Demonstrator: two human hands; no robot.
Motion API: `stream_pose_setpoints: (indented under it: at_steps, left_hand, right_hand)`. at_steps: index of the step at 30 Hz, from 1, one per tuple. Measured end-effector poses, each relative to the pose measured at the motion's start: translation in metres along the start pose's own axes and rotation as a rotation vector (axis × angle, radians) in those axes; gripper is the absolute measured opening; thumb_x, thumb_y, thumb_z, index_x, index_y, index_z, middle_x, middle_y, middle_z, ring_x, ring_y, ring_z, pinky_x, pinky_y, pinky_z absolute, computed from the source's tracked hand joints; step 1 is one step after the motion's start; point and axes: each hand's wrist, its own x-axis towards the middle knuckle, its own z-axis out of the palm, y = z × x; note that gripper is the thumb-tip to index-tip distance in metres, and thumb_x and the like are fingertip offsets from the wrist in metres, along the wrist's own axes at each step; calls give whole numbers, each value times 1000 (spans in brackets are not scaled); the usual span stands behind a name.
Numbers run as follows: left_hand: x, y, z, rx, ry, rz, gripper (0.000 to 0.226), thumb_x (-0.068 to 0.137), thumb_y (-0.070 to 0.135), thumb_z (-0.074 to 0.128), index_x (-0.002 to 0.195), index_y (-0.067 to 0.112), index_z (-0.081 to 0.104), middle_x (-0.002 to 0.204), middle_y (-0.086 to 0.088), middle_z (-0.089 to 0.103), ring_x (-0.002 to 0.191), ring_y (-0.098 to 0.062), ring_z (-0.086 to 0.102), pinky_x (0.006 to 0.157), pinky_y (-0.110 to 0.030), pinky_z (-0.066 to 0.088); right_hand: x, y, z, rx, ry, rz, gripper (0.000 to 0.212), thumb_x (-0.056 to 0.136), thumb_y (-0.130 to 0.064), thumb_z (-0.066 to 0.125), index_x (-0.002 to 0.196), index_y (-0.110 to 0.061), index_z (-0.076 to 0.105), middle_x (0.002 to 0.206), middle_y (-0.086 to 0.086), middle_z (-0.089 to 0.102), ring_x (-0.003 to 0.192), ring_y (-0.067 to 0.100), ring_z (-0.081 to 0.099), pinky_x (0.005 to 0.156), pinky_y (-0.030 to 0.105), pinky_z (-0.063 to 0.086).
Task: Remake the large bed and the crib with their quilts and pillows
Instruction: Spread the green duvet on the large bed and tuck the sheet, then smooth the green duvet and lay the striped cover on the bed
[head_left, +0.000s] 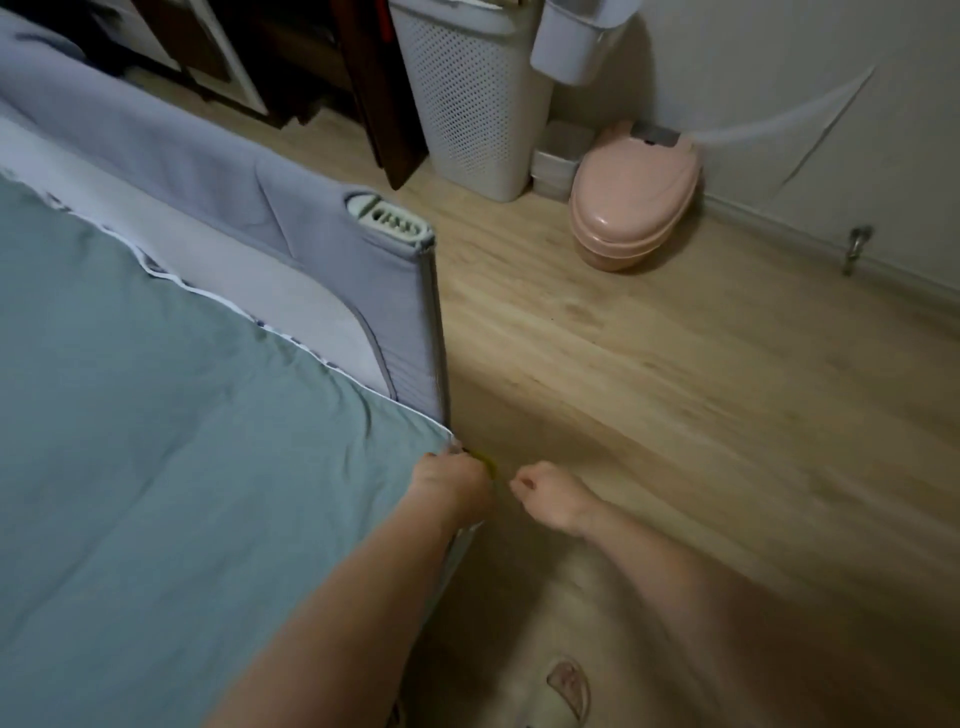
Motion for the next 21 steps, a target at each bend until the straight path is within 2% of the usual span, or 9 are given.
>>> stream_pose_setpoints:
  at_steps: [1,3,5,8,11,13,16,19,21]
  left_hand:
    - [-10,15,-21,-36,-29,12,40,96,36,44,128,15,55,137,-11,51,127,-30,47,100,-38,40]
    - [-31,38,-59,-88,2,38,39,95,35,46,124,11,57,130,-12,57,118,-29,55,94,-35,45]
    - [-54,59,-105,-81,89,84,41,96,37,43,126,10,55,129,-12,57,117,-29,56,93,-34,44]
    - [-70,65,-162,-116,164,138,46,99,41,40,135,13,48,134,-9,53,121,-28,52,98,-38,42]
    - [-64,50,-230,-114,176,148,49,99,42,42,137,12,46,138,-8,50,123,-28,50,100,-39,42]
    - [-50,34,-285,-87,200,107,50,98,41,43,137,10,46,141,-9,47,127,-29,47,104,-39,40]
    - [-27,8,-366,-140,268,49,52,100,38,41,141,7,41,146,-11,41,131,-29,42,105,-39,36]
    - [-13,-19,-433,-215,319,33,50,101,37,40,142,7,40,145,-11,41,132,-28,41,106,-38,35]
    - [-7,-39,-467,-200,331,27,49,101,37,41,140,7,42,145,-11,42,132,-27,42,106,-37,35]
  right_hand:
    - [-13,5,-32,-44,-2,22,25,99,-25,43,82,-15,59,95,11,63,90,25,59,72,27,40]
    - [-41,10,-91,-95,45,58,24,97,-23,45,85,-12,62,102,13,66,96,27,60,73,26,40]
    - [-68,8,-151,-120,119,89,23,95,-20,46,90,-8,65,105,15,67,99,28,61,77,29,44]
    - [-93,-6,-223,-116,164,96,20,92,-15,46,90,-8,65,97,15,67,95,31,63,80,34,49]
    - [-100,-35,-297,-155,175,51,25,93,-14,47,95,1,66,100,19,68,94,32,64,80,36,49]
    - [-92,-59,-348,-189,212,-1,25,93,-13,47,91,4,66,99,23,68,92,35,64,78,37,49]
    - [-68,-95,-412,-269,256,-67,22,92,-12,48,74,-11,61,100,19,69,95,33,63,75,30,46]
    - [-39,-133,-463,-327,255,-126,20,91,-13,50,93,-7,69,103,14,69,98,28,61,77,26,42]
    - [-17,-162,-494,-362,224,-149,22,90,-12,50,97,-4,69,100,13,70,95,27,62,79,28,45]
